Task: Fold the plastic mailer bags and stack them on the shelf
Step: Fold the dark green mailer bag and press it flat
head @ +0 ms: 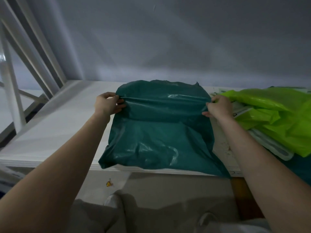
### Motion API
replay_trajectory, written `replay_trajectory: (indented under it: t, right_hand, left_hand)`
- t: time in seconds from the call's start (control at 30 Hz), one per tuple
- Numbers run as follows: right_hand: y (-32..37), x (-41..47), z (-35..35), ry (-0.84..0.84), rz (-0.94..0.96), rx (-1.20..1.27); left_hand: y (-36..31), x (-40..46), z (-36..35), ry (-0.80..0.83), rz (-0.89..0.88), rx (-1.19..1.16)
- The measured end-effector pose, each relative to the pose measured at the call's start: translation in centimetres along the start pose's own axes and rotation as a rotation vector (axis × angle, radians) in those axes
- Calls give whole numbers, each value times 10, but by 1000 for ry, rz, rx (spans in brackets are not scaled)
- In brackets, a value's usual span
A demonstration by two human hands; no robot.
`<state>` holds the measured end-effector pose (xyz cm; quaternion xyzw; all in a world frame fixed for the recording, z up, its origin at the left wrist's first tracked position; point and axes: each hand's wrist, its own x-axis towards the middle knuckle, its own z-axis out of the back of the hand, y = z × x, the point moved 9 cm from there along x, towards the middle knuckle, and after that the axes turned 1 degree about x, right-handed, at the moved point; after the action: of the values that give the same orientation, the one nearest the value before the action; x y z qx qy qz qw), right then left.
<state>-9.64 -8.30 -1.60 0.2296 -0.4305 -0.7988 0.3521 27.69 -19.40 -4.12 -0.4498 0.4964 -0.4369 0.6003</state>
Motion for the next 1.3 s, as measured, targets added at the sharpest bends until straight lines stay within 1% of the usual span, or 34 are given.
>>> replay_trajectory:
  t: [0.07,0.17,0.3,0.37,0.43,0.57,0.63,0.73,0.8,0.87,0.97,1.07,1.17,1.3]
  right_hand:
    - [2,1,1,-16,15,37]
    - [7,-1,-4,24,35,110]
    - [8,-3,-8,68,-21,239]
    - [9,-3,-13,120,-65,320]
    - [9,-4,-17,151,-77,343]
    - [8,-3,-16,115,-9,328]
    - [7,-4,-14,101,13,323]
    - [6,-1,-10,77,72,236]
    - [5,0,-5,42,106,175]
    - [6,-1,1,2,117,131]
    - [7,-5,8,-26,95,175]
    - [-1,-5,4,23,-7,304]
    - [-6,-6,-4,78,-102,421]
    - [-8,-8,-14,157,-189,561]
  left_hand:
    - [-3,-1,-7,56,-23,-86]
    - [-5,0,-17,124,-28,-181]
    - [0,1,-22,177,66,-290]
    - [0,1,-22,183,63,-278]
    - [0,0,-23,211,33,-223]
    - [-3,-5,-25,272,-19,-126]
    - [-4,-6,-23,252,-31,-58]
    - [-9,-4,-12,101,-100,150]
    - [-15,-5,-3,-3,-149,195]
    - [-16,-7,2,-27,-141,166]
    - [-11,-13,1,32,-68,35]
    - [-7,-16,-2,83,-10,-94]
    - [-5,-14,-6,126,6,-171]
    - [-7,-15,-11,129,14,-271]
